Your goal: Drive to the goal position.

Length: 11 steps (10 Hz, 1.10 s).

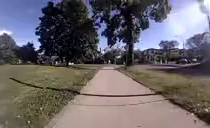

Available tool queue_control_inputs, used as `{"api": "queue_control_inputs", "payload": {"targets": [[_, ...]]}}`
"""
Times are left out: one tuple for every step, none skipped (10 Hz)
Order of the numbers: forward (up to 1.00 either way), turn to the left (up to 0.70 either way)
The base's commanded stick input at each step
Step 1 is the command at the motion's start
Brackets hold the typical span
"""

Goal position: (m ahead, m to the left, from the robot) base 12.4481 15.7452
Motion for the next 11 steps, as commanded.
{"api": "queue_control_inputs", "payload": {"targets": [[1.0,0.0],[1.0,0.0],[1.0,0.0],[1.0,0.0],[1.0,0.0],[1.0,0.0],[1.0,0.0],[1.0,0.0],[1.0,0.0],[1.0,0.0],[1.0,0.0]]}}
